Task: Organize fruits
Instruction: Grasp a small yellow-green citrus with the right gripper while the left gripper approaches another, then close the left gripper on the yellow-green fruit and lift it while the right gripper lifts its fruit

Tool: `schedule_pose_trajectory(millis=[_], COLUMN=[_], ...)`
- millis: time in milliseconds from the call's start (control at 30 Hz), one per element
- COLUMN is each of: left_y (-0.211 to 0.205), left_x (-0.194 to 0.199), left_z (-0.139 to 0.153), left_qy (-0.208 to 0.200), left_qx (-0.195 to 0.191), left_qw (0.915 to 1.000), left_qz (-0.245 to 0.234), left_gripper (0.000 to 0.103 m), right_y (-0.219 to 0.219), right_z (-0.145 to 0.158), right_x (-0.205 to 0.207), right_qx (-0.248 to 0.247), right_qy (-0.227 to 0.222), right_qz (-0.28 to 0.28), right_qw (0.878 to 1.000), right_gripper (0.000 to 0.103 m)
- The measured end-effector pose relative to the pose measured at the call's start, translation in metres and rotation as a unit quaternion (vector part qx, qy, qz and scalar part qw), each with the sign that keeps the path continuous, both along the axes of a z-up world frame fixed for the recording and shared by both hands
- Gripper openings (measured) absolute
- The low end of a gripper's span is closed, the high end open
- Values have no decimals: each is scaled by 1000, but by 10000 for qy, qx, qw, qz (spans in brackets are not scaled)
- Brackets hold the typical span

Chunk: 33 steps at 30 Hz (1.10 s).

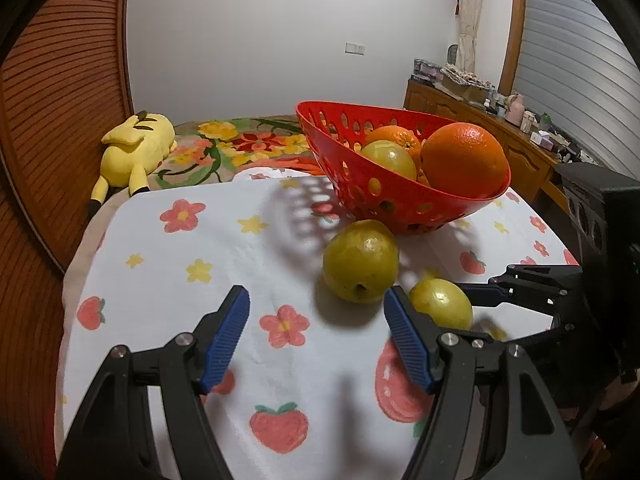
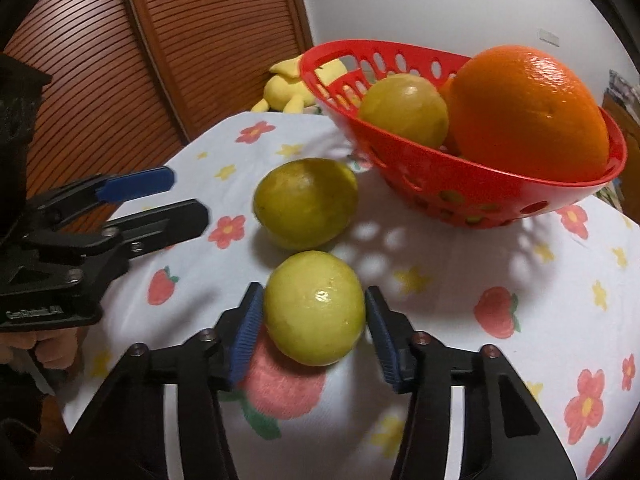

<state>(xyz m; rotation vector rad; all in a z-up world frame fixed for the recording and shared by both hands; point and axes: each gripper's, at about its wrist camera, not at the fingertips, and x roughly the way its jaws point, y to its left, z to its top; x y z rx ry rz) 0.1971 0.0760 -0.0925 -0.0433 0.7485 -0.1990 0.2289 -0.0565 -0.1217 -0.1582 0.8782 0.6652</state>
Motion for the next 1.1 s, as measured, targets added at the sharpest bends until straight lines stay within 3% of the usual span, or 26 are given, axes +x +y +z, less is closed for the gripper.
schedule_pose_trajectory(millis=[233,667,1100], left_y=[-9,-40,-45], left_x=[8,39,61], left_z=[-4,-7,-21], left_qy=[88,237,500], left_qx=[12,281,240], left_qw=[9999,9990,9982], left_qz=[-59,-247,-219], left_gripper=[70,70,70], right_y=[-17,-80,-94], right_z=[5,9,6], right_x=[-9,-12,-19], right_qx=[-134,-145,-333], right_qy=[-89,-215,-295], right_qz=[2,-556,-672], right_qw=[9999,9981,9968], right_gripper=[51,51,51])
